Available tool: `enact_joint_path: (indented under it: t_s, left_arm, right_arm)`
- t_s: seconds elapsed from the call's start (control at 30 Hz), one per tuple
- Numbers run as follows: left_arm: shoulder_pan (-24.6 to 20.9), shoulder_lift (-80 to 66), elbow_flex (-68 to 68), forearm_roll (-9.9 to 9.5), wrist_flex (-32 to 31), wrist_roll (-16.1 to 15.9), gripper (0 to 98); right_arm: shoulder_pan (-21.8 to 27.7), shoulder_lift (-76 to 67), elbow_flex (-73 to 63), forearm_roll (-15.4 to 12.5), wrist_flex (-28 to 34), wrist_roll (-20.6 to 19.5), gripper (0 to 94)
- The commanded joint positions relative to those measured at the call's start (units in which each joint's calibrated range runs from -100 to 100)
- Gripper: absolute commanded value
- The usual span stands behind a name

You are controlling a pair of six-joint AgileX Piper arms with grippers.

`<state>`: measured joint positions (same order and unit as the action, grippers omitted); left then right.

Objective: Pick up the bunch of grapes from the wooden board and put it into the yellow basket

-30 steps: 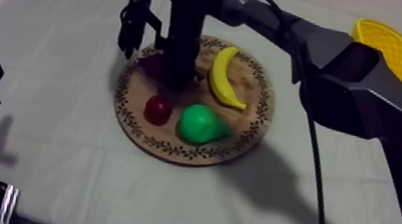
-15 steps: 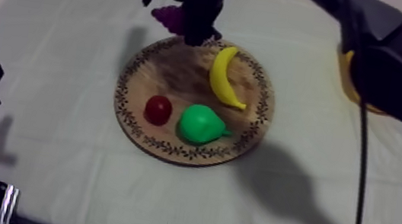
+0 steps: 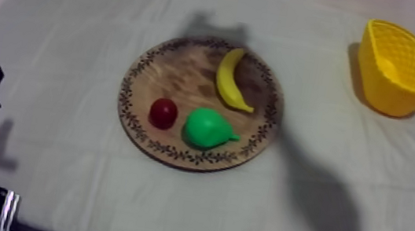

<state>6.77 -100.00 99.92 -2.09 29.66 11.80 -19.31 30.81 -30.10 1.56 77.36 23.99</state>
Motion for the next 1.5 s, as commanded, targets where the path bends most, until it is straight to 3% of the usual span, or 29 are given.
enact_joint_path:
  t_s: [0.0, 0.47, 1.0, 1.2, 1.47]
  left_arm:
    - [0.0, 0.0, -0.03, 0.02, 0.0, 0.0, 0.1]
    - [0.0, 0.0, -0.03, 0.02, 0.0, 0.0, 0.1]
    - [0.0, 0.0, -0.03, 0.02, 0.0, 0.0, 0.1]
    - [0.0, 0.0, -0.03, 0.02, 0.0, 0.0, 0.1]
    - [0.0, 0.0, -0.03, 0.02, 0.0, 0.0, 0.1]
  right_arm:
    - [1.28, -3.58, 4.28, 0.2, -2.09, -0.95, 24.8]
    - [9.73, -19.27, 25.6, 4.83, -15.46, -11.58, 24.4]
    - [20.98, -23.17, 38.2, 11.85, -25.8, -23.45, 24.3]
    - [23.18, -20.26, 40.46, 12.5, -26.53, -24.4, 23.3]
    - [25.01, -14.32, 39.96, 11.24, -26.06, -21.5, 27.3]
